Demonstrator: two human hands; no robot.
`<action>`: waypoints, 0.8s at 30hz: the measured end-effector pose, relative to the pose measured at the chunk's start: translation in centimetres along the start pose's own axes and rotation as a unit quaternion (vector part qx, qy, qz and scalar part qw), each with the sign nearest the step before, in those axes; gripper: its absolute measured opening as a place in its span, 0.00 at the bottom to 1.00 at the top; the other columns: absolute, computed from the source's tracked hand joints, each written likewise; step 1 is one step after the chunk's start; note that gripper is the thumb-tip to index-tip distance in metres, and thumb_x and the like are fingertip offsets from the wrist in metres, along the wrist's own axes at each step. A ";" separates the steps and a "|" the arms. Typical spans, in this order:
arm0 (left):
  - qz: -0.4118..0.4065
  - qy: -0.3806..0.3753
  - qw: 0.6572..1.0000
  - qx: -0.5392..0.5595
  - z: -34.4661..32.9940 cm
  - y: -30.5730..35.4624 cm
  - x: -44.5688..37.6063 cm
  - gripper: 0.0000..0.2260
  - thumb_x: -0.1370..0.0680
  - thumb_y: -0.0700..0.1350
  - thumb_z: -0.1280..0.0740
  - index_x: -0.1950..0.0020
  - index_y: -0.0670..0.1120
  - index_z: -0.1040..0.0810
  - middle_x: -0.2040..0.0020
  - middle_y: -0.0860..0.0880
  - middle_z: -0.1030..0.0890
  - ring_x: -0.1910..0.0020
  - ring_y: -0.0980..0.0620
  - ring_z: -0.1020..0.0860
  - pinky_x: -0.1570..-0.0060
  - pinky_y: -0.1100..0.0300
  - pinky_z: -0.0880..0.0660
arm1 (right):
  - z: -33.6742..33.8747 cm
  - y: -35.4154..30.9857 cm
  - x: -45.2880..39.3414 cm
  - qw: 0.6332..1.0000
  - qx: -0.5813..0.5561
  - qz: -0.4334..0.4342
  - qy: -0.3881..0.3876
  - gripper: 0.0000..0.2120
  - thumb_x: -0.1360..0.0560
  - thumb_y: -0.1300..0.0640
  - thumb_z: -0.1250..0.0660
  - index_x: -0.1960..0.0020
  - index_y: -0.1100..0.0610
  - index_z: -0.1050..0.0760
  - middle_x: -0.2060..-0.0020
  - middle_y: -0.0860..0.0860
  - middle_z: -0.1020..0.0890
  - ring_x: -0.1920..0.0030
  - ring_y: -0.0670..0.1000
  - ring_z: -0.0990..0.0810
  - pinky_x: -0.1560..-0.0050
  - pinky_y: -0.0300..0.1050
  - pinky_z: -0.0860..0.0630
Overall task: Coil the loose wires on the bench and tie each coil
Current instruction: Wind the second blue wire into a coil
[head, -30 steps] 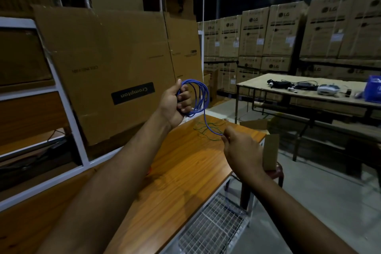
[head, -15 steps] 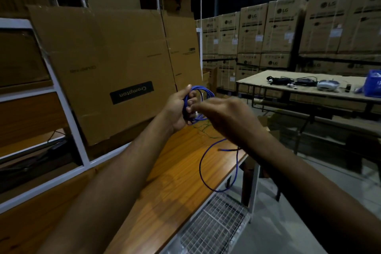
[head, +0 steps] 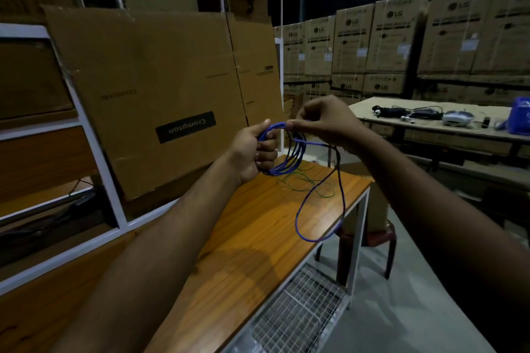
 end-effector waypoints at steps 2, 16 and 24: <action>-0.003 0.018 1.000 0.019 1.0 0.4 0.2 0.19 0.15 0.54 0.48 0.65 0.49 0.36 0.77 0.55 0.40 0.82 0.58 0.44 0.80 0.64 0.49 | -1.2 2.1 0.9 0.977 -0.171 -0.051 -0.118 0.14 0.24 0.51 0.30 0.49 0.63 0.20 0.58 0.59 0.23 0.66 0.50 0.27 0.65 0.44 0.28; 0.053 -0.013 0.998 -0.039 -0.4 -1.5 0.5 0.17 0.15 0.52 0.48 0.62 0.48 0.35 0.78 0.55 0.39 0.83 0.58 0.42 0.83 0.65 0.44 | 0.6 1.7 2.3 0.987 0.016 0.007 0.163 0.05 0.27 0.54 0.24 0.53 0.55 0.15 0.62 0.47 0.15 0.60 0.43 0.16 0.61 0.32 0.23; 0.061 -0.024 0.997 -0.045 -1.0 -1.5 0.3 0.18 0.16 0.54 0.48 0.62 0.48 0.35 0.76 0.55 0.40 0.81 0.59 0.42 0.80 0.65 0.47 | 0.4 4.0 3.4 0.954 -0.003 -0.090 0.287 0.05 0.21 0.53 0.33 0.53 0.53 0.21 0.61 0.49 0.17 0.60 0.48 0.19 0.63 0.41 0.24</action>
Point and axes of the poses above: each hand's wrist, its own x-axis away from the middle knuckle, its own z-axis out of the back of the hand, y = z × x, the point moved 8 cm from there along -x, towards the middle knuckle
